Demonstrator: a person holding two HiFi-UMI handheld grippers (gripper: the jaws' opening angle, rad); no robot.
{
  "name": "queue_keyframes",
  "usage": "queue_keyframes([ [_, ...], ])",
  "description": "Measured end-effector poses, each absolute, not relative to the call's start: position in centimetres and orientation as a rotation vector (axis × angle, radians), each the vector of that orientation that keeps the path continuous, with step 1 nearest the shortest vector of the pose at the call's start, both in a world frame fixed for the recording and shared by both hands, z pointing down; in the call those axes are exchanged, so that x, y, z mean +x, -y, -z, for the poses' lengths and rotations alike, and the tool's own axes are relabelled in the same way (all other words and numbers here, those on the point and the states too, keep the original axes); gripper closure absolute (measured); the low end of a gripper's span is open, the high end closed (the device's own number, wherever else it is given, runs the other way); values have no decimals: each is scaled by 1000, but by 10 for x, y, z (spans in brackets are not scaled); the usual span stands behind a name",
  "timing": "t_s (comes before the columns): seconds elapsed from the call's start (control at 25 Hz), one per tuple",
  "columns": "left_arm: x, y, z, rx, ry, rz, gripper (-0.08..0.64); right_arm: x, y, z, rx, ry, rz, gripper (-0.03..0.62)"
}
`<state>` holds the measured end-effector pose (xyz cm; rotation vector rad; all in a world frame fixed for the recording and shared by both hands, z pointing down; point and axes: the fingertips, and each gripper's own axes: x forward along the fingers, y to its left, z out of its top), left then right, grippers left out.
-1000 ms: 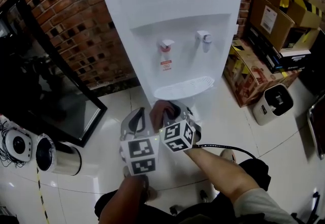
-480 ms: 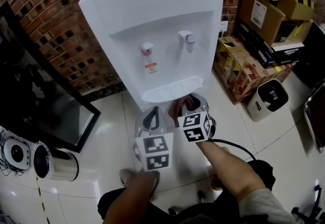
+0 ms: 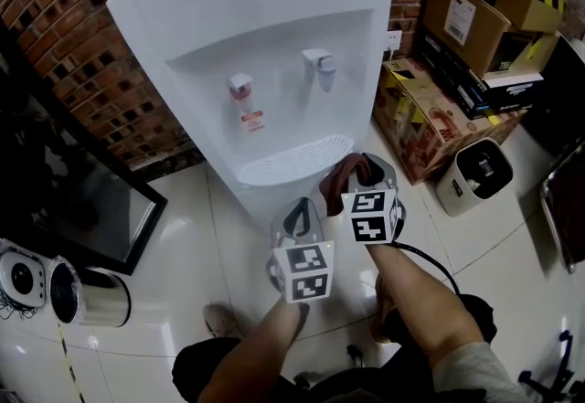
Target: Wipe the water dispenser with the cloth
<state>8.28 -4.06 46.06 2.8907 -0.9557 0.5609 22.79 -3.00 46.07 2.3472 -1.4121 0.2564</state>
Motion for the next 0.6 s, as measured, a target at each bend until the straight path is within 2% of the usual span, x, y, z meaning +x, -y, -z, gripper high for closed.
queue_keyframes([
  [0.4,76,27,-490,3033,916,-611,560,258,19,-464,2380,1398,-253,506],
  [0.6,43,53,-484,2864,1119,-445,560,215,15,-463,2430,1501,-209,505],
])
